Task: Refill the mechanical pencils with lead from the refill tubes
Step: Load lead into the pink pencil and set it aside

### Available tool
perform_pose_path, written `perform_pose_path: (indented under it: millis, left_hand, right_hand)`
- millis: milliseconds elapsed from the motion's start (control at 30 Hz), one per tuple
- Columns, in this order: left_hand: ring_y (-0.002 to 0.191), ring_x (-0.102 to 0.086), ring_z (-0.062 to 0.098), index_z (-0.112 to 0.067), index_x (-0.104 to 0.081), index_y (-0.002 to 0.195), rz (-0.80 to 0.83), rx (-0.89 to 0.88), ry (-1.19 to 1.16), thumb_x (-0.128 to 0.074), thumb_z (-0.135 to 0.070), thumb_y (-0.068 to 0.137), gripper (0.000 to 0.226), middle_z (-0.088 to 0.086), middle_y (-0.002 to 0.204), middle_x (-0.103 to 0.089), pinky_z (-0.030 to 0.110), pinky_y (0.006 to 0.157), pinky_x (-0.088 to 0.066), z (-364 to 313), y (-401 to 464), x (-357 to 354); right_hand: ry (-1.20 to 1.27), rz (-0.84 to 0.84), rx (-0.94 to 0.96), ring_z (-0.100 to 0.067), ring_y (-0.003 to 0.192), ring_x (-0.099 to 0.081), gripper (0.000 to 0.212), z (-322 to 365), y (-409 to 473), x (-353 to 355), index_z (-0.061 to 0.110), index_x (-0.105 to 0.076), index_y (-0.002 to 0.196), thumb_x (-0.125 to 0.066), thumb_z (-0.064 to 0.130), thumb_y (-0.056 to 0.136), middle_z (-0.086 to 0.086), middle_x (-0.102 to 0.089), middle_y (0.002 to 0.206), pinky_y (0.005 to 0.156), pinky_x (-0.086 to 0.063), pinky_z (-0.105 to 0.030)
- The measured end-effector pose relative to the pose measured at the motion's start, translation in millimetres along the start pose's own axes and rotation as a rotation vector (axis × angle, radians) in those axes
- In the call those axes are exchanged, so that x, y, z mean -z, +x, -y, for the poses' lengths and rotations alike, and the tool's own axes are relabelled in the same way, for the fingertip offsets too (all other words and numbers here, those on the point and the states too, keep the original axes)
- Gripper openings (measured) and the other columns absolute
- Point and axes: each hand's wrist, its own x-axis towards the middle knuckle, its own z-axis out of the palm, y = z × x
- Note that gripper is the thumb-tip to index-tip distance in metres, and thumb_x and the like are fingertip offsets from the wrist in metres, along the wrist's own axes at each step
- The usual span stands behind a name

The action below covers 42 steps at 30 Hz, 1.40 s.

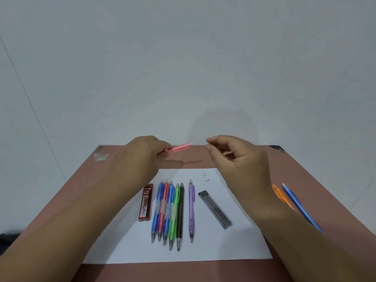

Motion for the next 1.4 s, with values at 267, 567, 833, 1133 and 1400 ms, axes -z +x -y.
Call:
perform_pose_path:
  millis: [267,567,833,1133,1400]
  left_hand:
    - [0.088,-0.063,-0.008,-0.029,-0.071,0.106,-0.222,0.054,-0.346,-0.064,-0.040,0.091,0.019,-0.032,0.088,-0.062,0.020,0.078,-0.053,3.7,-24.0,-5.3]
    - [0.087,-0.063,-0.009,-0.029,-0.072,0.113,-0.363,-0.236,-0.362,-0.067,-0.039,0.093,0.023,-0.029,0.096,-0.064,0.012,0.074,-0.052,-3.8,-25.6,-7.3]
    - [0.083,-0.068,0.003,-0.027,-0.071,0.113,-0.454,-0.368,-0.385,-0.066,-0.027,0.093,0.021,-0.014,0.099,-0.073,0.026,0.072,-0.056,-6.9,-23.5,-9.5]
    - [0.083,-0.066,0.004,-0.032,-0.062,0.116,-0.464,-0.378,-0.374,-0.063,-0.030,0.094,0.022,-0.011,0.097,-0.073,0.026,0.071,-0.057,-7.2,-23.5,-8.3]
    - [0.086,-0.066,0.004,-0.028,-0.067,0.114,-0.451,-0.395,-0.355,-0.064,-0.028,0.094,0.021,-0.010,0.099,-0.073,0.027,0.073,-0.057,-5.5,-22.9,-7.3]
  right_hand:
    - [0.047,0.003,0.215,-0.004,0.086,-0.070,0.012,12.5,-4.4,-1.2,0.015,-0.079,0.099,-0.077,0.011,0.088,0.011,-0.074,0.090,0.075,-0.054,-0.012]
    - [0.432,0.067,0.140,-0.015,0.092,-0.075,0.012,33.9,-17.6,-6.0,0.009,-0.075,0.099,-0.070,0.010,0.088,0.005,-0.078,0.093,0.079,-0.059,-0.023]
    - [0.561,0.063,0.025,-0.021,0.085,-0.076,0.012,43.0,-19.2,-7.7,0.005,-0.074,0.096,-0.068,0.009,0.087,0.000,-0.079,0.090,0.074,-0.060,-0.024]
    - [0.560,0.050,0.036,-0.022,0.085,-0.076,0.011,42.5,-17.2,-7.2,0.005,-0.073,0.097,-0.068,0.009,0.088,-0.002,-0.078,0.090,0.075,-0.060,-0.026]
    - [0.513,0.053,0.063,-0.021,0.085,-0.076,0.010,40.9,-16.5,-6.9,0.005,-0.074,0.096,-0.069,0.007,0.088,0.000,-0.078,0.090,0.074,-0.060,-0.026]
